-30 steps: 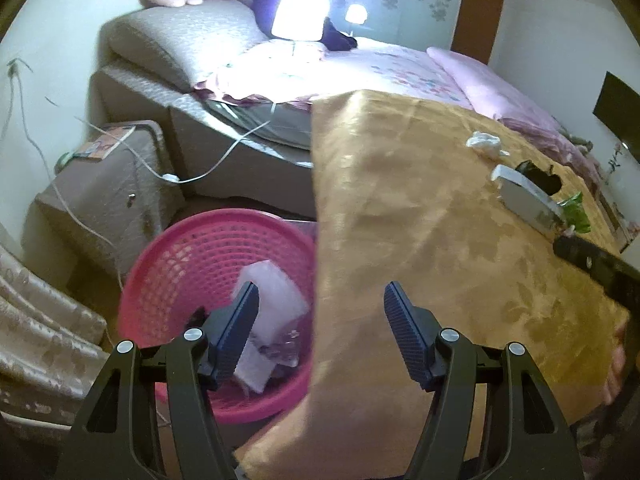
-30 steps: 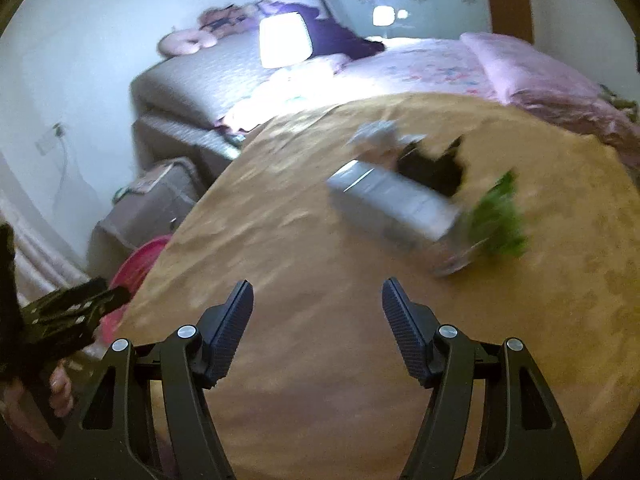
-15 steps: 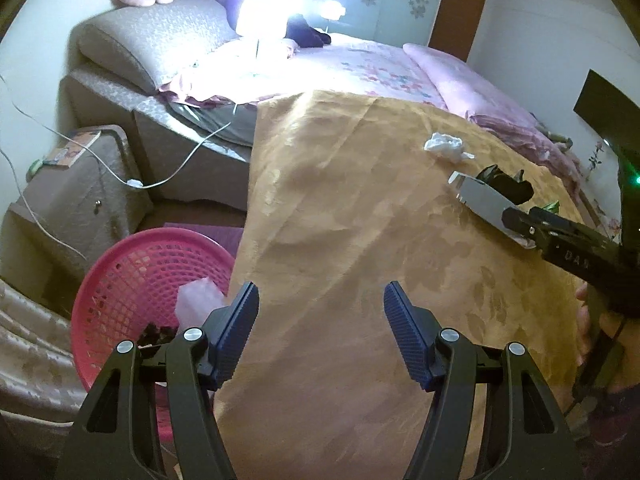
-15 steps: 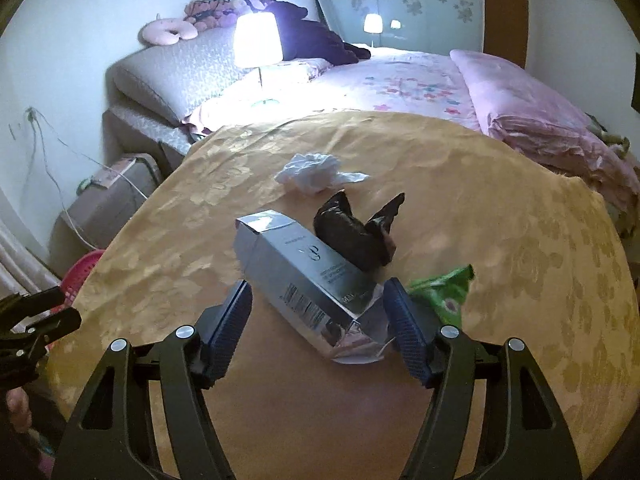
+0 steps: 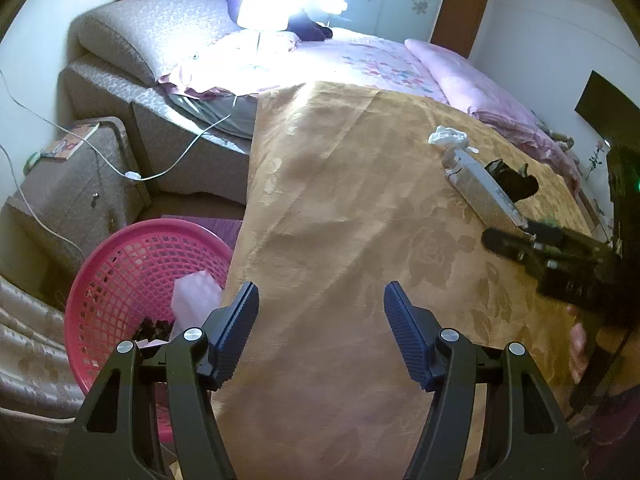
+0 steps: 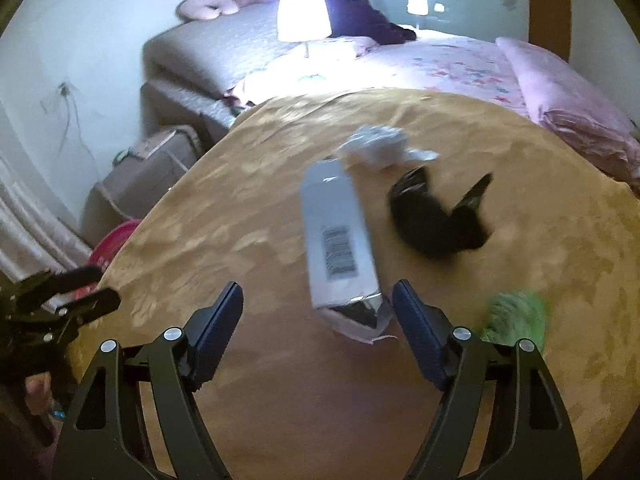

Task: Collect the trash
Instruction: 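Pass the white box from the right gripper into the left gripper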

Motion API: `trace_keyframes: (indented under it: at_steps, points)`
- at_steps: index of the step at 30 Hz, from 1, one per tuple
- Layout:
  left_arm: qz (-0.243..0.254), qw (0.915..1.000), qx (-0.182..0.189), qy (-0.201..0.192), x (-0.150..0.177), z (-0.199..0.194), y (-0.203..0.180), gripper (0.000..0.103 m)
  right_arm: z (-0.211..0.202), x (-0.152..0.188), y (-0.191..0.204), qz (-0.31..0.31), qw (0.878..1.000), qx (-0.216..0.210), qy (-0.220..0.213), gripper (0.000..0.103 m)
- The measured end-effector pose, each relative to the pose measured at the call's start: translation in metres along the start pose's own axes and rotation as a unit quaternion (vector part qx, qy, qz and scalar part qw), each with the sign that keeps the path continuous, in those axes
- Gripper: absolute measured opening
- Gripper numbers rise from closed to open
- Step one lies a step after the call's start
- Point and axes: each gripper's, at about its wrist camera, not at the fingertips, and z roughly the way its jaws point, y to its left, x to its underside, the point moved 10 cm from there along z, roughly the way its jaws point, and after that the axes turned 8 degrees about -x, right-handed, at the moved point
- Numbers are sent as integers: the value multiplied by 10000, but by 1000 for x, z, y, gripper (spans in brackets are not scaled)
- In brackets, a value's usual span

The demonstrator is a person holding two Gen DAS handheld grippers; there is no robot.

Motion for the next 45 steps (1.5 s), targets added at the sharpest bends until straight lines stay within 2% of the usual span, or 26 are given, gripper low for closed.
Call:
trace_keyframes:
  at_steps: [6, 12, 15, 19, 25, 32, 40, 41, 42, 45]
  points:
    - [-32, 10000, 19, -29, -1, -3, 1, 63, 1, 4, 29, -20, 9995, -318, -23, 74]
    - [29, 9999, 81, -64, -3, -5, -7, 63, -21, 8, 27, 138, 9989, -378, -245, 74]
    - [23, 9998, 168, -67, -8, -6, -17, 63, -35, 11, 21, 229, 9986, -277, -394, 74]
    - [145, 9994, 276, -156, -17, -11, -37, 63, -50, 22, 4, 345, 9980, 68, -527, 74]
    - [463, 9977, 428, -250, -36, -11, -77, 63, -52, 41, -14, 592, 9967, 240, -509, 74]
    - [634, 9955, 707, -31, -47, 6, -120, 63, -56, 56, -30, 763, 9947, 419, -542, 74]
    - [851, 9938, 663, 259, -53, 41, -151, 62, -58, 62, -32, 740, 9948, 378, -596, 74]
    - [840, 9939, 641, 302, -53, 46, -151, 60, -58, 61, -33, 741, 9948, 362, -603, 74]
    - [848, 9939, 619, 327, -53, 49, -152, 52, -58, 61, -33, 735, 9948, 352, -612, 74]
    - [920, 9935, 544, 383, -50, 56, -152, 36, -58, 62, -32, 697, 9949, 357, -636, 74]
